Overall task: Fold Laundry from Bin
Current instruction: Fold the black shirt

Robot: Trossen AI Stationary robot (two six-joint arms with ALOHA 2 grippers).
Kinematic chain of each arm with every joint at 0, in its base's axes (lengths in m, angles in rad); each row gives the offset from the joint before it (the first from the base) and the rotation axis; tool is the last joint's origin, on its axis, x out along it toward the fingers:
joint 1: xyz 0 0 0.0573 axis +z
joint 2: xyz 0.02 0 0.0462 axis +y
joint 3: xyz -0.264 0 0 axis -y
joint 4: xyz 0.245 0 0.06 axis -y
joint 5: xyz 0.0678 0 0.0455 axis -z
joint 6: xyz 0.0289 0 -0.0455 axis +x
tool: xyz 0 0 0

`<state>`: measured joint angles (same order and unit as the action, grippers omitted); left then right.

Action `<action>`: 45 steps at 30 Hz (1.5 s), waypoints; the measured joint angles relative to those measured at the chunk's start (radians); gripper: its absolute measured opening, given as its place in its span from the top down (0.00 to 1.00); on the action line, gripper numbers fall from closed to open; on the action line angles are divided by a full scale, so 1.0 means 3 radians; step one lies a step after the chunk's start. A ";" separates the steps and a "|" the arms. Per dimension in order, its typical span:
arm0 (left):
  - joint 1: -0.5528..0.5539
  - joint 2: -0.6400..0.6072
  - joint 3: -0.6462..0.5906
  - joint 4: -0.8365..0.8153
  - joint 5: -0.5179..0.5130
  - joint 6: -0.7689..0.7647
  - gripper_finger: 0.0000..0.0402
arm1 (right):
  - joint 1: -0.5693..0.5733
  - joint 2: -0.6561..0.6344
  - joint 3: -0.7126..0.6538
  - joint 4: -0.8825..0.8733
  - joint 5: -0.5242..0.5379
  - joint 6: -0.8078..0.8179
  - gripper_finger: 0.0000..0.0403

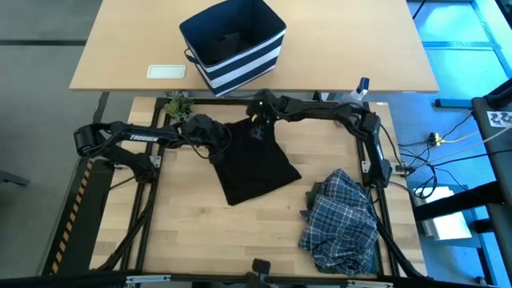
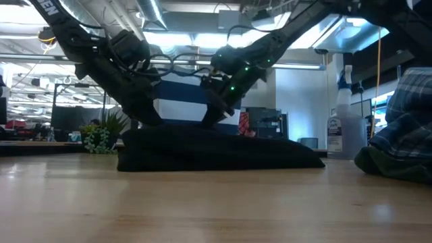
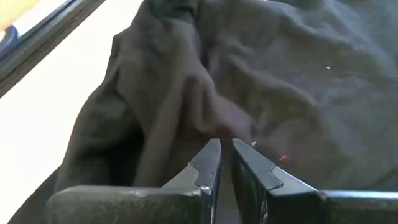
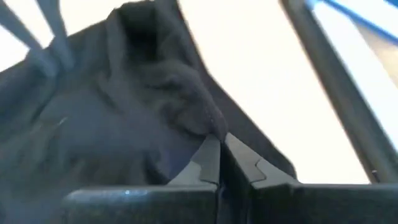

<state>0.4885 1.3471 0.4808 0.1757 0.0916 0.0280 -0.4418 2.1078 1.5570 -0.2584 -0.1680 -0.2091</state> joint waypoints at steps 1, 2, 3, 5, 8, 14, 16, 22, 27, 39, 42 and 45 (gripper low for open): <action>0.0000 -0.0002 0.0000 0.0002 -0.0014 0.0000 0.92 | -0.0024 0.0000 0.0000 0.0078 0.0010 0.0067 0.99; 0.0000 -0.0002 0.0000 0.0007 -0.0028 0.0000 0.92 | -0.0047 0.0000 0.0000 0.0134 0.0064 0.0126 0.99; 0.0000 -0.0002 0.0000 0.0010 -0.0042 0.0000 0.92 | -0.0066 0.0000 0.0000 0.0183 0.0146 0.0163 0.98; 0.0000 -0.0002 0.0000 0.0016 -0.0095 0.0000 0.92 | -0.0088 0.0009 0.0003 0.0249 0.0332 0.0190 0.98; 0.0000 -0.0002 0.0000 0.0019 -0.0113 0.0003 0.92 | -0.0132 0.0023 0.0001 0.0220 0.0470 0.0244 0.99; 0.0000 -0.0002 0.0000 0.0019 -0.0150 0.0017 0.92 | -0.0123 0.0023 0.0001 0.0243 0.0539 0.0160 0.92; -0.0003 -0.0018 0.0000 -0.0017 -0.0124 0.0017 0.92 | -0.0121 0.0001 0.0001 0.0200 0.0553 0.0064 0.86; -0.0095 -0.0402 0.0021 -0.0245 0.0131 0.0282 0.92 | -0.0119 -0.0280 0.0001 0.0016 0.0683 -0.0015 0.68; -0.0408 -0.0746 0.0122 -0.0636 0.0143 0.0817 0.92 | -0.0053 -0.0550 0.0001 -0.0202 0.0649 -0.0032 0.59; -0.1529 -0.0443 0.0127 -0.1314 -0.0655 0.2022 0.91 | 0.0697 -0.0677 -0.0161 -0.0704 0.0528 -0.0204 0.66; -0.1610 -0.0301 0.0127 -0.1229 -0.0822 0.2236 0.89 | 0.0847 -0.0678 -0.0391 -0.0436 0.0405 -0.0118 0.68; -0.1589 -0.0149 0.0127 -0.1039 -0.0896 0.2286 0.83 | 0.0898 -0.0683 -0.0727 0.0016 0.0130 0.0091 0.70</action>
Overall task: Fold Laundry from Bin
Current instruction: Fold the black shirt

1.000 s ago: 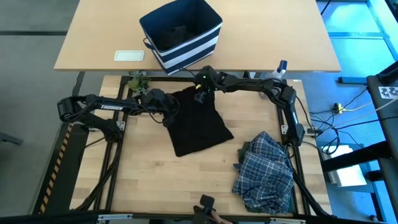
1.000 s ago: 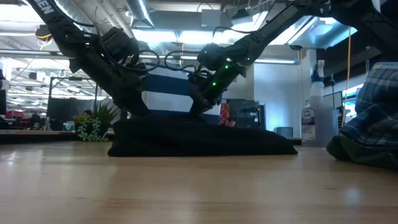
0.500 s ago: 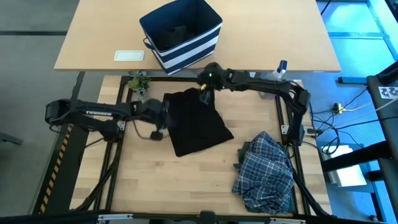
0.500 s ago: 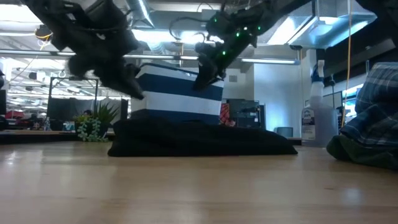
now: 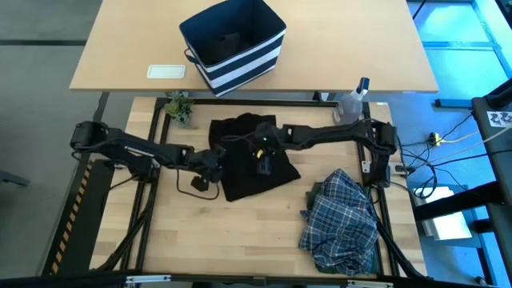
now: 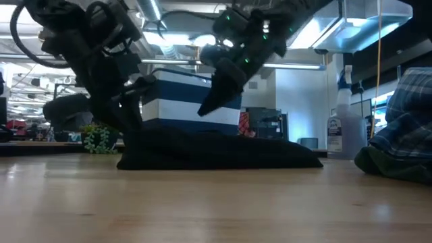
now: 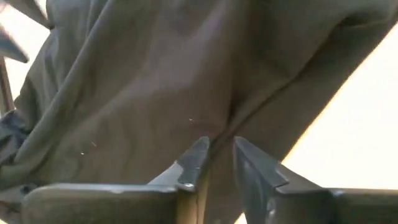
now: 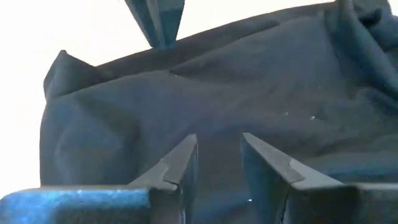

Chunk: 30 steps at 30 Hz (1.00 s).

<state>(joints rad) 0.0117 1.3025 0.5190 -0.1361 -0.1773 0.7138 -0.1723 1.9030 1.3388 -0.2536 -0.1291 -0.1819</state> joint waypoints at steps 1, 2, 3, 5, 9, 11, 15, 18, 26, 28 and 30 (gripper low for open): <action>0.0012 0.0042 -0.0001 0.0066 -0.0014 0.0010 0.80 | 0.0000 -0.0001 -0.0085 0.0118 -0.0040 0.0068 0.70; 0.0021 0.0081 0.0000 0.0167 -0.0030 0.0011 0.78 | -0.0004 -0.0002 -0.0152 0.0237 -0.0060 0.0125 0.71; 0.0028 0.0113 0.0000 0.0231 -0.0045 0.0020 0.75 | -0.0006 -0.0006 -0.0202 0.0288 -0.0063 0.0167 0.71; 0.0044 0.0170 0.0000 0.0271 -0.0067 0.0065 0.69 | -0.0010 -0.0010 -0.0250 0.0279 -0.0049 0.0262 0.71; 0.0072 0.0327 -0.0001 0.0272 -0.0071 0.0103 0.59 | -0.0006 -0.0010 -0.0257 0.0256 -0.0033 0.0325 0.72; 0.0072 0.0397 -0.0001 0.0379 -0.0078 0.0110 0.57 | 0.0009 -0.0010 -0.0257 0.0276 -0.0033 0.0327 0.72; 0.0075 0.0514 0.0000 0.0709 -0.0029 0.0109 0.56 | 0.0009 -0.0011 -0.0257 0.0362 -0.0045 0.0316 0.72; 0.0075 0.0612 0.0000 0.0821 0.0039 0.0112 0.58 | 0.0008 -0.0011 -0.0257 0.0410 -0.0094 0.0308 0.72; 0.0073 0.0706 -0.0001 0.0817 -0.0020 0.0110 0.81 | 0.0008 -0.0013 -0.0256 0.0390 -0.0104 0.0306 0.72; 0.0061 0.0698 -0.0001 0.0804 -0.0149 0.0104 0.91 | 0.0008 -0.0013 -0.0256 0.0366 -0.0096 0.0306 0.72; 0.0034 0.0694 -0.0001 0.0803 -0.0324 0.0094 0.97 | 0.0008 -0.0013 -0.0256 0.0318 -0.0058 0.0304 0.72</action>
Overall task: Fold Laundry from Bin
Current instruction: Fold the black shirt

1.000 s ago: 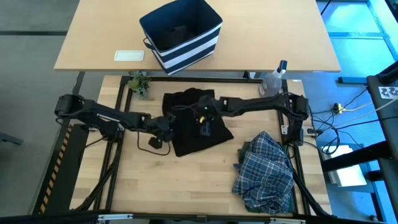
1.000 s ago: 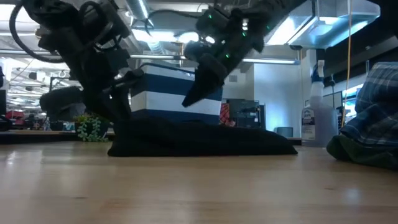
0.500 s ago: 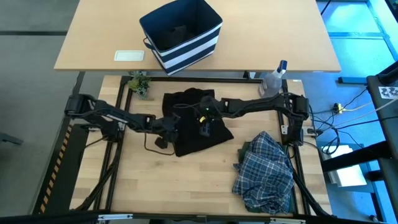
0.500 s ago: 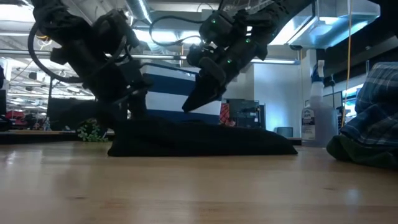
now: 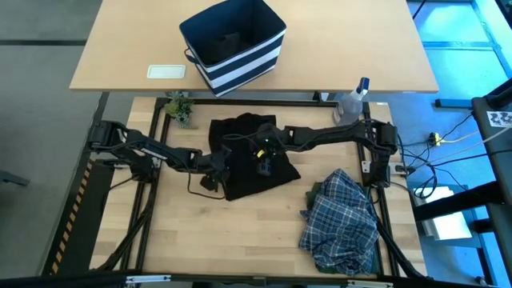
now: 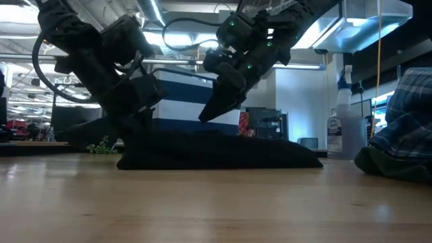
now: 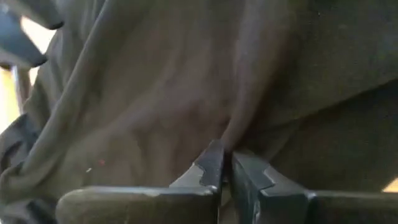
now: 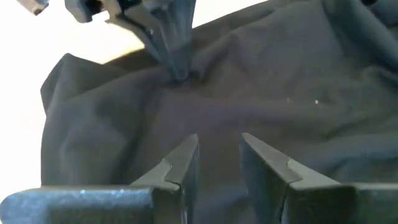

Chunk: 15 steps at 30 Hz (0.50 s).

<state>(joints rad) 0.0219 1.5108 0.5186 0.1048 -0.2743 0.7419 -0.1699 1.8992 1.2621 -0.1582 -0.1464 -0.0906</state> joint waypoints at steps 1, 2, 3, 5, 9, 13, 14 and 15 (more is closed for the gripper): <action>-0.0013 -0.0003 0.0000 -0.0013 -0.0075 0.0004 0.98 | 0.0000 0.0000 0.0000 -0.0027 0.0020 0.0000 0.72; -0.0024 -0.0016 0.0000 -0.0044 -0.0134 0.0007 0.98 | 0.0000 0.0000 0.0000 -0.0059 0.0039 0.0000 0.72; -0.0034 -0.0031 0.0000 -0.0067 -0.0166 0.0006 0.99 | -0.0001 0.0000 0.0000 -0.0095 0.0062 0.0001 0.72; -0.0038 -0.0102 -0.0001 -0.0127 -0.0177 0.0007 0.99 | -0.0001 0.0000 0.0001 -0.0180 0.0154 0.0014 0.72; -0.0037 -0.0355 -0.0001 -0.0327 -0.0164 0.0007 0.99 | -0.0001 0.0000 0.0001 -0.0429 0.0373 0.0028 0.72; -0.0037 -0.0670 0.0001 -0.0659 -0.0162 0.0007 1.00 | -0.0003 0.0032 -0.0071 -0.0434 0.0611 0.0106 0.72; -0.0037 -0.0747 0.0001 -0.0764 -0.0162 0.0005 1.00 | -0.0003 0.0032 -0.0114 -0.0411 0.0671 0.0110 0.72; -0.0037 -0.0814 0.0001 -0.0815 -0.0162 0.0002 1.00 | -0.0003 0.0032 -0.0157 -0.0377 0.0735 0.0114 0.72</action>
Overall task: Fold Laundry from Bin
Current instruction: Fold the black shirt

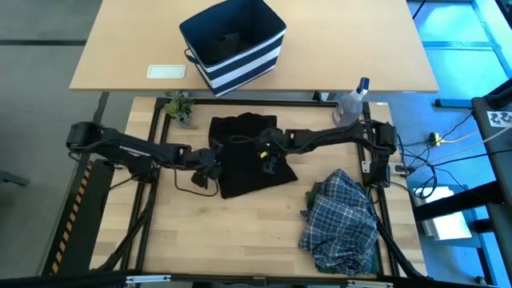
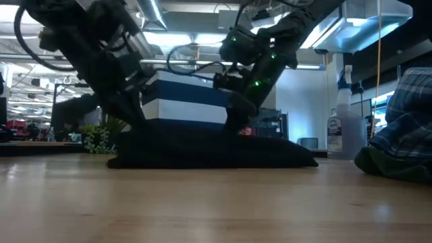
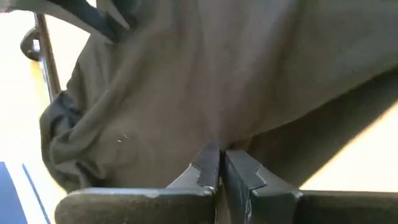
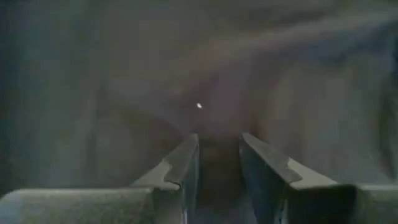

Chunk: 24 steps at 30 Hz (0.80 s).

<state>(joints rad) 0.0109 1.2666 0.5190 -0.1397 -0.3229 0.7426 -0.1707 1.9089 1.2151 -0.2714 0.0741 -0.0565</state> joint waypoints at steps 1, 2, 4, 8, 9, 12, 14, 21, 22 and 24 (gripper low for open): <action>0.0000 -0.0065 0.0000 -0.0051 0.0000 -0.0012 1.00 | 0.0000 0.0001 -0.0045 0.0021 0.0068 0.0015 0.72; 0.0000 -0.0125 0.0000 -0.0124 0.0000 -0.0020 1.00 | 0.0001 0.0002 -0.0085 0.0024 0.0134 0.0052 0.72; 0.0000 -0.0195 0.0000 -0.0178 -0.0025 -0.0045 0.99 | -0.0013 0.0005 -0.0149 0.0067 0.0232 0.0136 0.72; 0.0000 -0.0273 0.0000 -0.0321 -0.0099 -0.0108 0.93 | -0.0050 0.0005 -0.0284 0.0203 0.0281 0.0276 0.72; 0.0000 -0.0281 0.0000 -0.0394 -0.0108 -0.0109 0.91 | -0.0051 0.0005 -0.0304 0.0205 0.0285 0.0308 0.72; 0.0000 -0.0286 0.0000 -0.0594 -0.0133 -0.0192 0.85 | -0.0057 0.0005 -0.0338 0.0228 0.0338 0.0343 0.72; 0.0000 -0.0286 0.0000 -0.0714 -0.0141 -0.0315 0.81 | -0.0064 0.0005 -0.0342 0.0230 0.0338 0.0344 0.72; -0.0001 -0.0256 0.0000 -0.0556 -0.0097 -0.0686 0.71 | -0.0067 0.0007 -0.0343 0.0405 0.0315 0.0328 0.72; 0.0000 -0.0229 0.0000 -0.0502 -0.0120 -0.0709 0.71 | -0.0067 0.0007 -0.0343 0.0413 0.0311 0.0328 0.72; 0.0022 -0.0147 0.0000 -0.0431 -0.0188 -0.0721 0.71 | -0.0067 0.0007 -0.0343 0.0412 0.0308 0.0326 0.72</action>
<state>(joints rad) 0.0175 1.2224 0.5190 -0.2690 -0.3792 0.5262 -0.1909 1.9110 1.1122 -0.1478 0.1665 0.0414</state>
